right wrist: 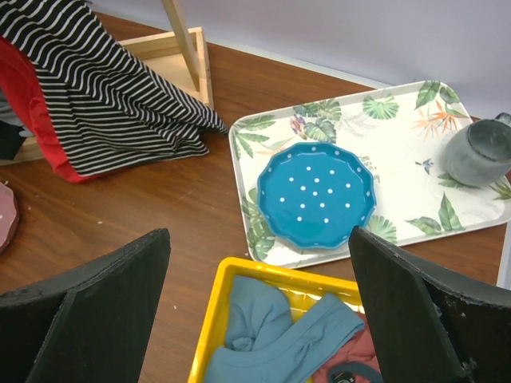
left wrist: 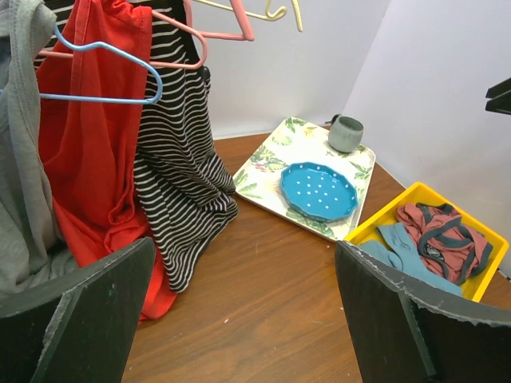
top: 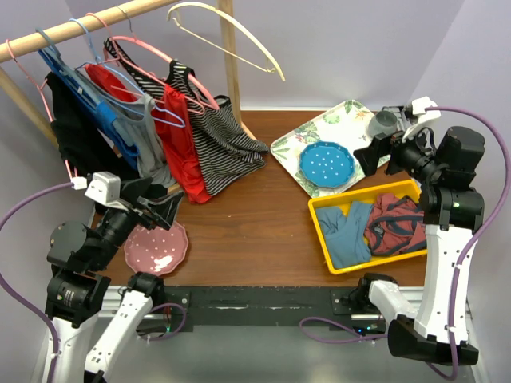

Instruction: Place the tank top on the hanger

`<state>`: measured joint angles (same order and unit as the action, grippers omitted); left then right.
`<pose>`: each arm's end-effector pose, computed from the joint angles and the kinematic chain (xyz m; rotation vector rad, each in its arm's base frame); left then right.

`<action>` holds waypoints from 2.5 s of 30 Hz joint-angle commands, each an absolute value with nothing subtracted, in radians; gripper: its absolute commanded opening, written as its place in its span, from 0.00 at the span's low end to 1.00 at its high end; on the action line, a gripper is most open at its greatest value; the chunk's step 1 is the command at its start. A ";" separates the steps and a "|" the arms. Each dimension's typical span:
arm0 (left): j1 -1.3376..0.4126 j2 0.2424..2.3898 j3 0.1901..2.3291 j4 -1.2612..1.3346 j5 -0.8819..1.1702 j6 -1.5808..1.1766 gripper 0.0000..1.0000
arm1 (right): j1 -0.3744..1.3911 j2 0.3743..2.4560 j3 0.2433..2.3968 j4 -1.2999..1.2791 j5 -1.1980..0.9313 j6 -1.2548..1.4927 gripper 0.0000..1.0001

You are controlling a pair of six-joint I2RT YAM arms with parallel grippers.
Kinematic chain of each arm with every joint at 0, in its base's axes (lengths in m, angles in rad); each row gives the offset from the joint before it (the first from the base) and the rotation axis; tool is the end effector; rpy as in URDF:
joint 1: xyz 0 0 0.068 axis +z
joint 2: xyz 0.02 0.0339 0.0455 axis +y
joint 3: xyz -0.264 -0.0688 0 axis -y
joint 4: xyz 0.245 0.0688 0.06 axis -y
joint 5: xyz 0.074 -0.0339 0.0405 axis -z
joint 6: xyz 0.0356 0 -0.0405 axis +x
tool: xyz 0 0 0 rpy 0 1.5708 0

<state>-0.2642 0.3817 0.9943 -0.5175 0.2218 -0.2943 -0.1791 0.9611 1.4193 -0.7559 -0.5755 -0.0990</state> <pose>0.0454 -0.0204 0.4121 0.1608 1.4998 -0.6142 0.1622 -0.0097 0.4616 -0.3197 1.8047 0.3414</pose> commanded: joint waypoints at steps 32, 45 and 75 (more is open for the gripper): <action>-0.272 0.330 0.585 -0.304 0.367 -0.394 1.00 | 0.036 1.187 0.875 -0.921 -0.231 -0.813 0.87; -0.272 0.350 0.578 -0.301 0.374 -0.410 1.00 | 0.132 1.321 0.814 -0.888 -0.236 -0.811 0.19; -0.272 0.448 0.810 -0.383 0.305 -0.393 1.00 | 0.629 1.371 1.536 -0.910 -0.576 -0.707 0.15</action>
<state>-0.2653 0.4568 0.7986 -0.3973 0.3260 -0.3801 0.5350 1.3544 1.6718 -1.0435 -0.6224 -0.7200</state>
